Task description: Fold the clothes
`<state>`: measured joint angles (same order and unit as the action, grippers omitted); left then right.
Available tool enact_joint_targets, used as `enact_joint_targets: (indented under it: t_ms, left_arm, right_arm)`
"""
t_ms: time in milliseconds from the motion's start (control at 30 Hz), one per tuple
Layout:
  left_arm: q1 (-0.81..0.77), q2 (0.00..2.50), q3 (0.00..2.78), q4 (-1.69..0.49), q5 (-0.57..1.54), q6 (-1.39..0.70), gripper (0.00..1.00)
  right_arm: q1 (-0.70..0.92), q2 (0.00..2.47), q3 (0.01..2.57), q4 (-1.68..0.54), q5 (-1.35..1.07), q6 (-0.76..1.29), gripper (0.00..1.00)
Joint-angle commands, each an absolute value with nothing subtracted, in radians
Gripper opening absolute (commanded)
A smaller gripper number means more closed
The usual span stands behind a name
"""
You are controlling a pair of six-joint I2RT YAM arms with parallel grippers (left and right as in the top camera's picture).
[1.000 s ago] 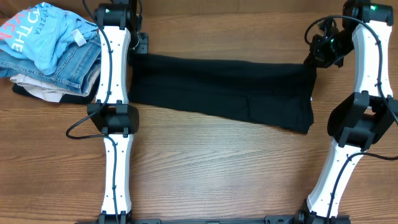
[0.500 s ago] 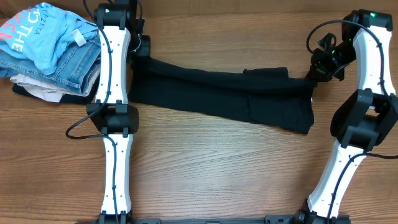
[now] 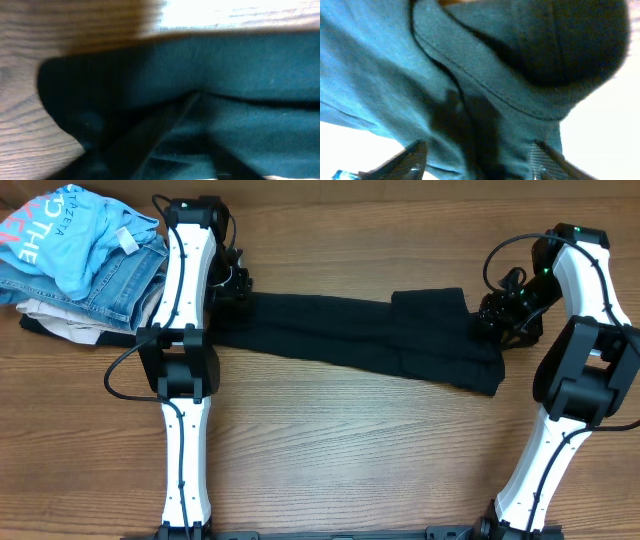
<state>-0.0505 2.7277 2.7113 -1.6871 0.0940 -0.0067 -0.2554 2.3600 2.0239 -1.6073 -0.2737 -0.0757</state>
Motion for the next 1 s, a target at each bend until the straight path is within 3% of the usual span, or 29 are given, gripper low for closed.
enact_joint_targets:
  t_ms: [0, 200, 367, 533, 667, 833, 967]
  left_arm:
    - [-0.051, 2.713, 2.693, -1.690, 0.101, 0.023, 1.00]
    - [-0.030, 2.666, 2.791, -1.690, 0.105, 0.002, 1.00]
    - [-0.020, 2.456, 2.933, -1.686, 0.105, -0.005, 1.00]
    - [-0.019, 2.222, 2.963, -1.660, 0.106, -0.051, 1.00]
    - [-0.019, 2.200, 2.955, -1.676, 0.105, -0.057, 1.00]
    - [-0.019, 2.202, 2.938, -1.689, 0.105, -0.052, 1.00]
    - [-0.020, 2.204, 2.934, -1.689, 0.105, -0.051, 1.00]
  right_arm:
    - [-0.281, 2.325, 2.020, -1.585, -0.236, -0.057, 0.76]
    - [-0.348, 2.313, 2.189, -1.618, -0.315, -0.065, 0.76]
    - [-0.347, 2.266, 2.459, -1.694, -0.422, -0.115, 0.76]
    - [-0.275, 2.224, 2.480, -1.634, -0.402, -0.186, 0.75]
    - [-0.161, 2.313, 2.439, -1.542, -0.321, -0.093, 0.72]
    - [-0.082, 2.408, 2.438, -1.438, -0.103, 0.158, 0.58]
    - [-0.065, 2.460, 2.419, -1.419, -0.102, 0.161, 0.57]
